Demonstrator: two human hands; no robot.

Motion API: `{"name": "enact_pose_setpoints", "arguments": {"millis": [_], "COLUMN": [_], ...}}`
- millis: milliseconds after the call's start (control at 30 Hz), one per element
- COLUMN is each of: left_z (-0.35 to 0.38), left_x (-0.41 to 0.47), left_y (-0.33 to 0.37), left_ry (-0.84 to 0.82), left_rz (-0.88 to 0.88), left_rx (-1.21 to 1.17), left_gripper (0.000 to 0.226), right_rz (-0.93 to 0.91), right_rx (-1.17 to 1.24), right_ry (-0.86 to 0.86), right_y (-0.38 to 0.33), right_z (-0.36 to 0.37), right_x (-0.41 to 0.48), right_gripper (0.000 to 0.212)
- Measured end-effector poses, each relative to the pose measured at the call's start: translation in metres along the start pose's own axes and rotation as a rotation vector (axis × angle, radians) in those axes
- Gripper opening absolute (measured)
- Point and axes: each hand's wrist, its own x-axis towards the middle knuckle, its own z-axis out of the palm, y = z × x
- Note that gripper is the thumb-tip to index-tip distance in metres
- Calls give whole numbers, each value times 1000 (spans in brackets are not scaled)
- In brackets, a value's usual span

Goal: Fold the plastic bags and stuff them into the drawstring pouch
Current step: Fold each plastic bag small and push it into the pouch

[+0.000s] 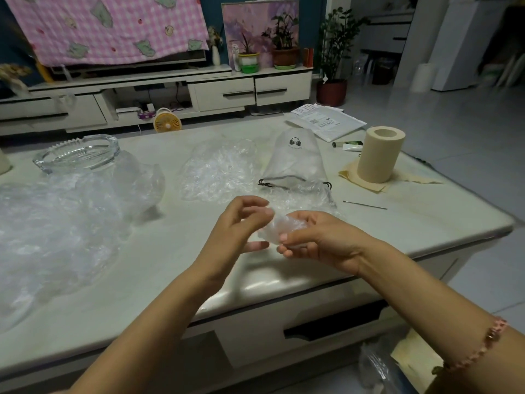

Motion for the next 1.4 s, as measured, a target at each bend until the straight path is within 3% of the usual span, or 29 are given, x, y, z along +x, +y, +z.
{"name": "enact_pose_setpoints", "arguments": {"millis": [67,200,267,400,500,667,733,800,933,1033,1233,1400], "left_z": [5,11,10,11,11,19,25,28,30,32,28,41], "left_x": [0,5,8,15,21,27,27,29,32,33,50,63], "left_y": [-3,-9,-10,-8,-6,-7,-8,-12,-12,-13,-20,-28], "left_ry": [42,136,142,86,73,36,36,47,-37,-96,-18,67], "left_rz": [-75,3,70,108,48,-255,-294,-251,-181,-161,-91,-18], "left_rx": [97,236,336,351,213,-140,-197,-112,41,86,102,160], "left_gripper": [42,8,5,7,9,9,10,16,49,36,12,21], "right_rz": [-31,-10,2,-75,-131,-209,-234,-237,-245,-206,-182,-266], "right_rx": [-13,-83,-194,-425,-564,-450,-388,-319,-276,-220,-59,-206], "right_ry": [36,45,51,112,75,66,106,163,264,282,271,473], "right_y": [1,3,1,-1,-2,-1,1,3,1,0,-10,-8], "right_z": [1,0,-4,-12,-16,-20,-19,-17,-17,-20,-22,-20], "right_x": [-2,-2,-2,-3,-6,-8,-5,-2,1,4,9,16], "right_gripper": [27,33,40,14,9,12,14,13,9,5,14,18]}}
